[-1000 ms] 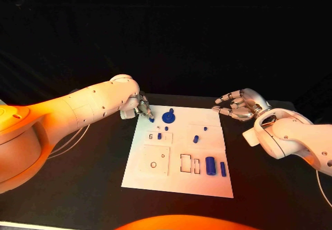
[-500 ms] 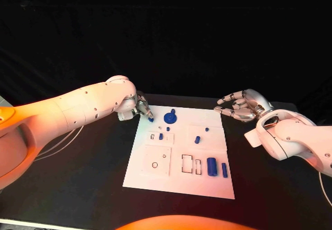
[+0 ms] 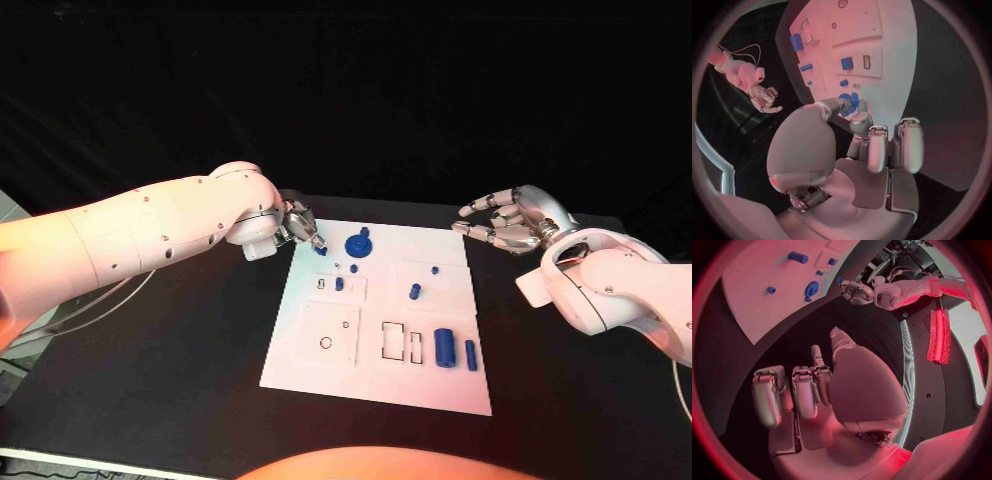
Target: Assemble the parts on the task board
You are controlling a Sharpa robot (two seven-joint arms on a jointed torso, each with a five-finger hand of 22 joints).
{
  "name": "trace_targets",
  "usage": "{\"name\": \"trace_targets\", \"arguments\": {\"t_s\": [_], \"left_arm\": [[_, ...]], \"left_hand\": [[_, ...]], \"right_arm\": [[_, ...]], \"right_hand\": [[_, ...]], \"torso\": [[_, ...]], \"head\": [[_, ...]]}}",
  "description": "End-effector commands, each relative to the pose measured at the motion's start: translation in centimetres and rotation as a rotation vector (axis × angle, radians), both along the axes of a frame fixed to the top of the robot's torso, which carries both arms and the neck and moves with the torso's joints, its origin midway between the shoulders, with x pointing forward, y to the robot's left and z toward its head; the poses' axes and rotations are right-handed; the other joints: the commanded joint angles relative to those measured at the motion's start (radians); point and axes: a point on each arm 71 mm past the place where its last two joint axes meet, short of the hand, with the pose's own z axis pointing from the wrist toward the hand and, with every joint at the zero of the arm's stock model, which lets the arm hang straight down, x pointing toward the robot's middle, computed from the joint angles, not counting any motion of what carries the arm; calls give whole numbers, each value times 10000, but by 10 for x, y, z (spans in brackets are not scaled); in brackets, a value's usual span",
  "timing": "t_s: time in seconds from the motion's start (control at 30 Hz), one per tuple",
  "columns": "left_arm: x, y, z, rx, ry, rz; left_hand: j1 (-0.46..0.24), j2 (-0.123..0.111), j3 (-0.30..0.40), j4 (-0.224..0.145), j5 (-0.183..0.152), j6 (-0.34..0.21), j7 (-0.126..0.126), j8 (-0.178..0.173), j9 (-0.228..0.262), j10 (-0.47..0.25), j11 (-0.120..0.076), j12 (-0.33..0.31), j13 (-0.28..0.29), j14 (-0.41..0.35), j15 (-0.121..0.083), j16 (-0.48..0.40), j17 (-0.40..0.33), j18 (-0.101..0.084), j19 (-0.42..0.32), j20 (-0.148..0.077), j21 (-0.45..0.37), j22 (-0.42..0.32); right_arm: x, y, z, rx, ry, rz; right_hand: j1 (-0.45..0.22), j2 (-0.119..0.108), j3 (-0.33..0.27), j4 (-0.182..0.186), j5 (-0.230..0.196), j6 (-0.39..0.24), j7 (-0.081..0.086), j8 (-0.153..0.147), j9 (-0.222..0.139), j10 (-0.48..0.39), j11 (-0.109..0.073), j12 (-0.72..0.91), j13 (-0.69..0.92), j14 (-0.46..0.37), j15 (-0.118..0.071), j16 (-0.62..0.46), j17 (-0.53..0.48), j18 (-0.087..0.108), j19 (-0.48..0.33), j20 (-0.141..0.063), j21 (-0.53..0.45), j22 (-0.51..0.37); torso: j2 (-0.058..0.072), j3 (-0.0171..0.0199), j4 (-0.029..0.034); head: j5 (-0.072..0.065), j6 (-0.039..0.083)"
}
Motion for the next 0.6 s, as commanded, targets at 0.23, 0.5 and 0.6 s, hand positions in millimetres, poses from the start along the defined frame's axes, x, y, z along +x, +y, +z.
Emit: {"name": "trace_targets", "arguments": {"t_s": [0.23,0.5,0.6], "left_arm": [[-15,-2,-10,-30,246,205],[-22,-8,-22,159,639,19],[-24,-12,-25,210,821,-137]], "left_hand": [[-151,-50,1700,-1783,135,357,-286,76,860,135,-35,98,93,935,-79,-60,2286,-138,29,-26,42,846],[-172,-52,1707,-1788,161,375,-295,86,872,144,-44,92,87,929,-86,-73,2264,-139,34,-32,44,852],[-177,-53,1711,-1789,169,380,-297,90,876,147,-46,93,90,929,-88,-74,2263,-137,30,-33,42,846]], "right_arm": [[0,1,0,-12,-69,104],[0,1,0,-9,-73,116],[0,1,0,-10,-74,116]], "right_hand": [[-106,-2,63,17,64,-94,-3,47,-11,202,-54,-24,1821,1002,-28,-26,2477,-22,957,-64,-42,2530],[-106,-2,63,17,64,-94,-3,47,-11,202,-54,-24,1821,1002,-28,-26,2477,-22,957,-64,-42,2530],[-106,-2,63,17,64,-94,-3,47,-11,202,-54,-24,1821,1002,-28,-26,2477,-22,957,-64,-42,2530]], "torso": [[-8,1,20],[15,-11,-8],[19,-5,-7]], "head": [[71,-50],[82,-69],[75,-82]]}}
